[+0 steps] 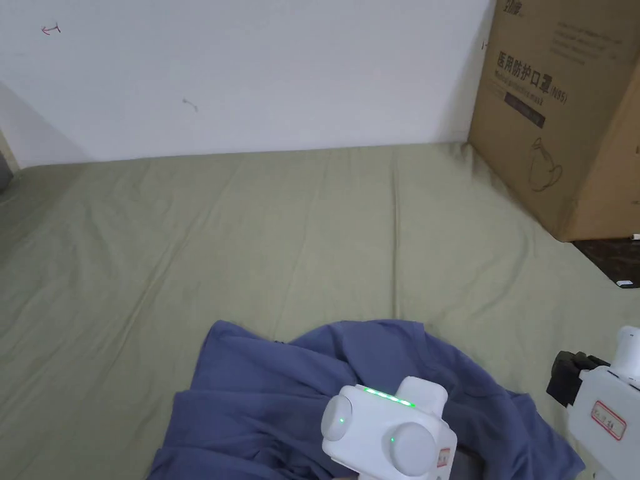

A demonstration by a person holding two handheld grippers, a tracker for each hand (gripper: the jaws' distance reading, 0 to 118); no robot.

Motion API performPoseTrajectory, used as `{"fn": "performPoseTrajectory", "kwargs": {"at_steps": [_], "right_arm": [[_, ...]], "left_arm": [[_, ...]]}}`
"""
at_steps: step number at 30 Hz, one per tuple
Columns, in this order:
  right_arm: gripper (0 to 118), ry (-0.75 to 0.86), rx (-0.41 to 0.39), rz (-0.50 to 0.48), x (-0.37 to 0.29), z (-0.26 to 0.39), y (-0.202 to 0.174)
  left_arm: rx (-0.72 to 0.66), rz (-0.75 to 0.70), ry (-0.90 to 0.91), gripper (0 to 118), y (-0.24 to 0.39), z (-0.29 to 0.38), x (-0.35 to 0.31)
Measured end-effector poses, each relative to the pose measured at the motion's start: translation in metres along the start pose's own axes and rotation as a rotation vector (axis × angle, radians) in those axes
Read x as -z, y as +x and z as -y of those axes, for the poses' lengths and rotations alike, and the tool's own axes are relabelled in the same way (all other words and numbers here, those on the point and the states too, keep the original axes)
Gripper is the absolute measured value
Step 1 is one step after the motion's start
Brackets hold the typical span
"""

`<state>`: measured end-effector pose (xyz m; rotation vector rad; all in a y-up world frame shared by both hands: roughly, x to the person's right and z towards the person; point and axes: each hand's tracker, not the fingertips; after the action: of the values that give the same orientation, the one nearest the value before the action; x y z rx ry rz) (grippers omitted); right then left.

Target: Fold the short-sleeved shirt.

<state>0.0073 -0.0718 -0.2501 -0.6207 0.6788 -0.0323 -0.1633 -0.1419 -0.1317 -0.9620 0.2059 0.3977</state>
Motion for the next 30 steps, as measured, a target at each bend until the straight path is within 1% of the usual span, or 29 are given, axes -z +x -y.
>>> {"fn": "performPoseTrajectory", "kwargs": {"at_steps": [5, 6, 7, 8, 9, 10, 11, 12, 14, 15, 17, 18, 19, 20, 21, 22, 23, 25, 27, 28, 29, 30], "right_arm": [[0, -0.010, -0.041, -0.053, -0.003, 0.000, -0.023], [0, -0.008, -0.049, -0.062, -0.003, 0.001, -0.028], [0, -0.009, -0.056, -0.068, -0.004, 0.002, -0.035], [0, -0.014, -0.063, -0.081, -0.003, 0.004, -0.041], [0, -0.023, -0.068, -0.096, -0.003, 0.007, -0.045], [0, -0.036, -0.074, -0.109, -0.001, 0.011, -0.051], [0, -0.046, -0.082, -0.119, 0.001, 0.015, -0.055], [0, -0.059, -0.095, -0.130, 0.002, 0.020, -0.061], [0, -0.082, -0.124, -0.142, 0.004, 0.029, -0.072], [0, -0.090, -0.134, -0.148, 0.005, 0.033, -0.076], [0, -0.098, -0.151, -0.172, 0.005, 0.037, -0.084], [0, -0.103, -0.157, -0.177, 0.006, 0.038, -0.088], [0, -0.111, -0.166, -0.180, 0.009, 0.038, -0.093], [0, -0.116, -0.171, -0.184, 0.010, 0.038, -0.096], [0, -0.121, -0.175, -0.190, 0.011, 0.038, -0.099], [0, -0.124, -0.175, -0.199, 0.013, 0.038, -0.102], [0, -0.127, -0.175, -0.204, 0.015, 0.037, -0.103], [0, -0.136, -0.175, -0.212, 0.017, 0.037, -0.107], [0, -0.142, -0.182, -0.212, 0.021, 0.039, -0.109], [0, -0.144, -0.186, -0.210, 0.023, 0.039, -0.109], [0, -0.147, -0.191, -0.208, 0.024, 0.040, -0.110], [0, -0.152, -0.195, -0.206, 0.026, 0.040, -0.110]], "left_arm": [[-0.061, -0.063, 0.119, 101, -0.033, -0.011, -0.054], [-0.093, -0.082, 0.152, 92, -0.043, -0.009, -0.066], [-0.122, -0.098, 0.183, 73, -0.054, -0.005, -0.079], [-0.150, -0.124, 0.193, 47, -0.064, 0.001, -0.088], [-0.156, -0.146, 0.190, 9, -0.072, 0.008, -0.093], [-0.160, -0.182, 0.181, 2, -0.082, 0.021, -0.096], [-0.167, -0.212, 0.175, 1, -0.090, 0.033, -0.098], [-0.185, -0.203, 0.163, 0, -0.100, 0.047, -0.100], [-0.278, -0.125, 0.119, 0, -0.126, 0.078, -0.097], [-0.323, -0.121, 0.106, 0, -0.137, 0.093, -0.096], [-0.369, -0.241, 0.078, 0, -0.154, 0.114, -0.097], [-0.375, -0.262, 0.091, 3, -0.161, 0.120, -0.102], [-0.396, -0.286, 0.103, 14, -0.171, 0.124, -0.109], [-0.411, -0.298, 0.111, 35, -0.178, 0.126, -0.116], [-0.428, -0.315, 0.136, 67, -0.185, 0.128, -0.124], [-0.453, -0.340, 0.143, 89, -0.196, 0.127, -0.129], [-0.465, -0.355, 0.137, 100, -0.203, 0.126, -0.131], [-0.480, -0.375, 0.129, 99, -0.215, 0.125, -0.130], [-0.480, -0.363, 0.120, 98, -0.226, 0.125, -0.121], [-0.487, -0.343, 0.077, 98, -0.229, 0.124, -0.113], [-0.481, -0.323, 0.045, 92, -0.228, 0.126, -0.104], [-0.466, -0.301, 0.043, 78, -0.229, 0.127, -0.096]]}}
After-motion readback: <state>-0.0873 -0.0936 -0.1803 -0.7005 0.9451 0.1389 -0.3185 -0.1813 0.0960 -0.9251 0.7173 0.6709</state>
